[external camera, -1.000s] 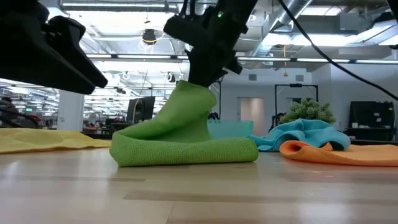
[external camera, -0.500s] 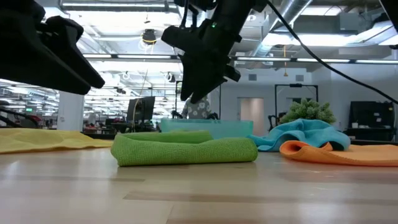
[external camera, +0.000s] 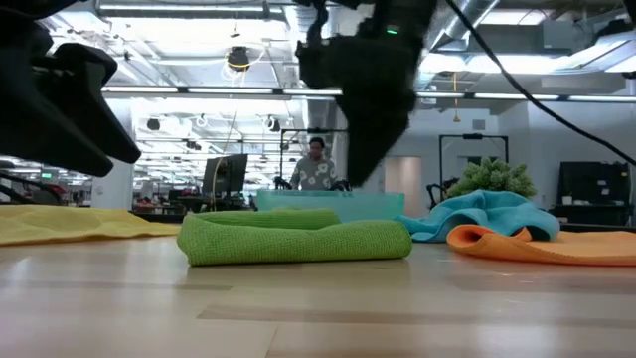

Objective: Roll microfiber towels into tight, uniform cylinder then place into a basket
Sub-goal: Roll the green microfiber cloth

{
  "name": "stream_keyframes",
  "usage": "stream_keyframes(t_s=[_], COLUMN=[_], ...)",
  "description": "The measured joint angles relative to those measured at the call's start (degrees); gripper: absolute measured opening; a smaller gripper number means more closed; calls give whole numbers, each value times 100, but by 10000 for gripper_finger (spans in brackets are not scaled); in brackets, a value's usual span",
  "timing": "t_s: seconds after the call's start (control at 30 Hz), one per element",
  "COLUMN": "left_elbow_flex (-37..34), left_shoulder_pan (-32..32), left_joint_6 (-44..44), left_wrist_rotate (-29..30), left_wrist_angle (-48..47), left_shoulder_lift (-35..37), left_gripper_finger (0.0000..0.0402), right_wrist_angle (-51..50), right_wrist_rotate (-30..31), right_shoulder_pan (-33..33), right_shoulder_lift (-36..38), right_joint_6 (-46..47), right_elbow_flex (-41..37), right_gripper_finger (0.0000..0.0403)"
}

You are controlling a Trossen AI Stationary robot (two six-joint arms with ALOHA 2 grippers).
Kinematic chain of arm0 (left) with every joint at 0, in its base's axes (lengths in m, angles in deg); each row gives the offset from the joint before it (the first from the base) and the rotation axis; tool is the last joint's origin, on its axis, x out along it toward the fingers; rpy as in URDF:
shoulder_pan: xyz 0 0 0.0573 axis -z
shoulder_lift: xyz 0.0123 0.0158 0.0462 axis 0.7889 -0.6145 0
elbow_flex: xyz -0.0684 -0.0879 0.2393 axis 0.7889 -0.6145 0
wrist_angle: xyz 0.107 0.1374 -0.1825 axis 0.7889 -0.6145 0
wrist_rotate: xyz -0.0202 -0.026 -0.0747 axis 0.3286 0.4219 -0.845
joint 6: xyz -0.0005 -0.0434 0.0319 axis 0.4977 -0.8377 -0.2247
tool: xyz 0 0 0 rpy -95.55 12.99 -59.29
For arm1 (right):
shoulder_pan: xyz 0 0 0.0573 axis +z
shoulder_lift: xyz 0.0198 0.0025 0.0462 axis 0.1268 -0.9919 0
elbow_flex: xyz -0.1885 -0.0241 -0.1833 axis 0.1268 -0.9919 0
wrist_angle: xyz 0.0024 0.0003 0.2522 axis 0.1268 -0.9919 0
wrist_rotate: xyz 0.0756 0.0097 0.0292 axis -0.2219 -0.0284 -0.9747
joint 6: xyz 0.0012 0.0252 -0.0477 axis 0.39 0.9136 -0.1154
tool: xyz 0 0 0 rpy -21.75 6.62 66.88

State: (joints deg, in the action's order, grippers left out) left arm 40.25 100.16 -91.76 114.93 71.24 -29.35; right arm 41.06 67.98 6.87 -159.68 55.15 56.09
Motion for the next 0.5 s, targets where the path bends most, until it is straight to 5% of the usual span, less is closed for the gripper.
stream_keyframes(t_s=[0.2, 0.5], left_elbow_flex=[0, 0], left_shoulder_pan=[-2, -20], left_joint_6=[2, 2], left_wrist_rotate=[2, 7], left_wrist_angle=[34, 34], left_shoulder_lift=[0, 0], left_gripper_finger=[196, 196], right_wrist_angle=[1232, 1377], right_wrist_rotate=[136, -9], right_shoulder_pan=[239, -137], right_shoulder_lift=[2, 4], right_joint_6=[26, 313], right_elbow_flex=[-558, -713], right_gripper_finger=[130, 58])
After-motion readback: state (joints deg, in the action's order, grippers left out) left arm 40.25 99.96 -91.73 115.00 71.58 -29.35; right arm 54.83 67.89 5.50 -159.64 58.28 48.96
